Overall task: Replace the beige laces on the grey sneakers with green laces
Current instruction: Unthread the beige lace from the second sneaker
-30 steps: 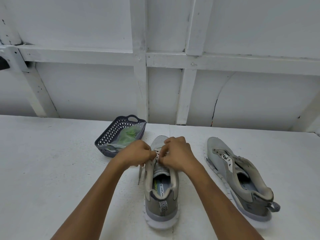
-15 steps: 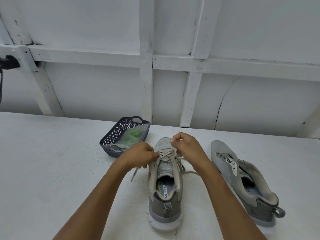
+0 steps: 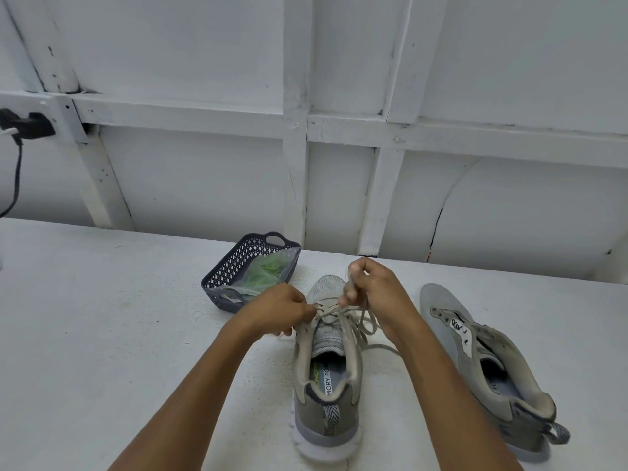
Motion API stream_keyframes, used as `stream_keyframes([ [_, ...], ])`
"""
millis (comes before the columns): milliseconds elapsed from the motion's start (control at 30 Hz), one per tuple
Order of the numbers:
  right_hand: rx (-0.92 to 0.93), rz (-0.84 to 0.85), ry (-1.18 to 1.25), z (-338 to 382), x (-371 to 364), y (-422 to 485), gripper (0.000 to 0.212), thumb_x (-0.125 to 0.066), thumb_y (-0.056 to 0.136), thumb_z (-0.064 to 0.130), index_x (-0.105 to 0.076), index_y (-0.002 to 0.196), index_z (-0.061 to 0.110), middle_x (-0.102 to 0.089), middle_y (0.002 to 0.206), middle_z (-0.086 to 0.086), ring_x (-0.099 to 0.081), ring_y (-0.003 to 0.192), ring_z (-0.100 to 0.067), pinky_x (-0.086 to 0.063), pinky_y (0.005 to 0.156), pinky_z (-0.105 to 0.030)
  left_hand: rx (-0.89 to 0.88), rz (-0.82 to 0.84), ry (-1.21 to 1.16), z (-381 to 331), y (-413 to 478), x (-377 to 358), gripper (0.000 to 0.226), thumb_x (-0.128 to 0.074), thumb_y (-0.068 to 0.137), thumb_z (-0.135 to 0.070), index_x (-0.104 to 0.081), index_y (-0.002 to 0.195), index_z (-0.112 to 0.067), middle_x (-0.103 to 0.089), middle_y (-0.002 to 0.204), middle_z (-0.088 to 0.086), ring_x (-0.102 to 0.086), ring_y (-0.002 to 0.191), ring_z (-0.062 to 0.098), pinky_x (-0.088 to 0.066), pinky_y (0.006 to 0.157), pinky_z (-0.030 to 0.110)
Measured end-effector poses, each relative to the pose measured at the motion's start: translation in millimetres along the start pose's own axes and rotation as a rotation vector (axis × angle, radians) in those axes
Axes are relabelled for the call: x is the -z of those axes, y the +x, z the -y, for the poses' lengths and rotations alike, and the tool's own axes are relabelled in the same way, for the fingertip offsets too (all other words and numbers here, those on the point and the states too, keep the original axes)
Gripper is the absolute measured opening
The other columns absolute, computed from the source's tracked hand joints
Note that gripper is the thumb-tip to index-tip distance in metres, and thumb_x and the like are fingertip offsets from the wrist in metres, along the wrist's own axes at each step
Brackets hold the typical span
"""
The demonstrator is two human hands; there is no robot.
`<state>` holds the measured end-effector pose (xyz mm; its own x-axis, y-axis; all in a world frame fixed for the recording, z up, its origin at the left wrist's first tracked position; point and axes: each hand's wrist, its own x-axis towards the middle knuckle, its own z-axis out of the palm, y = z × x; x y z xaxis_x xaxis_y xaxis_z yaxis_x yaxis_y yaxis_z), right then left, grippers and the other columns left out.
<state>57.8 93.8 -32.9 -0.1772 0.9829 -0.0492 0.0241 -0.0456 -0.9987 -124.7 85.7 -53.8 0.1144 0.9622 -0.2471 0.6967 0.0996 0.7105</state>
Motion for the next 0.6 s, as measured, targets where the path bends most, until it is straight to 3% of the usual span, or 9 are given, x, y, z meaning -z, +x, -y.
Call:
stream_keyframes([
  [67,0.024,-0.076,-0.181,0,5,0,0.025,-0.051,0.101,0.022,-0.052,0.077,0.015,-0.048,0.056,0.008,-0.046,0.057,-0.016,-0.044,0.063,-0.028,0.004,0.004,0.005,-1,1,-1,0.023,-0.059,0.089,-0.023,-0.067,0.073,-0.008,-0.062,0.065,0.005,-0.055,0.054,0.013,-0.041,0.049,0.021],
  [167,0.082,-0.022,-0.629,-4,8,-3,0.017,-0.066,0.089,0.036,-0.067,0.079,0.022,-0.063,0.073,0.014,-0.055,0.07,-0.001,-0.04,0.065,-0.022,0.002,0.003,0.008,-3,2,-2,0.021,-0.058,0.088,-0.02,-0.067,0.074,-0.007,-0.061,0.063,0.005,-0.054,0.054,0.014,-0.04,0.048,0.021],
  [233,0.031,0.057,-0.823,-8,5,-4,0.014,-0.071,0.083,0.036,-0.075,0.08,0.023,-0.071,0.081,0.009,-0.061,0.079,-0.006,-0.046,0.067,-0.024,0.0,0.002,0.018,-4,2,-3,0.022,-0.058,0.088,-0.02,-0.067,0.073,-0.007,-0.06,0.06,0.005,-0.054,0.053,0.014,-0.04,0.047,0.021],
  [300,-0.015,0.019,-0.825,-9,4,-4,0.007,-0.07,0.081,0.026,-0.075,0.077,0.022,-0.072,0.084,0.004,-0.064,0.084,-0.012,-0.048,0.069,-0.026,0.001,0.007,0.023,-5,2,-4,0.023,-0.058,0.088,-0.021,-0.067,0.073,-0.007,-0.06,0.059,0.005,-0.053,0.054,0.015,-0.039,0.047,0.02],
  [400,-0.081,0.009,-0.769,-8,8,-1,0.013,-0.064,0.083,0.013,-0.073,0.073,0.015,-0.07,0.078,-0.001,-0.062,0.08,-0.015,-0.044,0.065,-0.025,0.004,0.003,0.034,-4,2,-4,0.023,-0.058,0.088,-0.022,-0.067,0.074,-0.006,-0.06,0.059,0.005,-0.054,0.053,0.014,-0.039,0.046,0.019],
  [500,-0.134,0.075,-0.834,-7,16,1,0.021,-0.066,0.089,0.025,-0.071,0.087,0.005,-0.064,0.076,-0.002,-0.056,0.075,-0.016,-0.039,0.065,-0.027,0.005,0.001,0.04,-3,2,-2,0.024,-0.058,0.088,-0.023,-0.066,0.072,-0.008,-0.06,0.058,0.003,-0.054,0.053,0.013,-0.04,0.046,0.019],
  [600,-0.154,0.146,-0.843,-9,26,2,0.024,-0.071,0.086,0.034,-0.073,0.081,0.01,-0.068,0.078,0.003,-0.062,0.08,-0.017,-0.046,0.072,-0.031,0.01,0.007,0.035,-2,3,-2,0.023,-0.058,0.087,-0.023,-0.067,0.071,-0.009,-0.063,0.063,0.004,-0.056,0.056,0.015,-0.041,0.048,0.021],
])
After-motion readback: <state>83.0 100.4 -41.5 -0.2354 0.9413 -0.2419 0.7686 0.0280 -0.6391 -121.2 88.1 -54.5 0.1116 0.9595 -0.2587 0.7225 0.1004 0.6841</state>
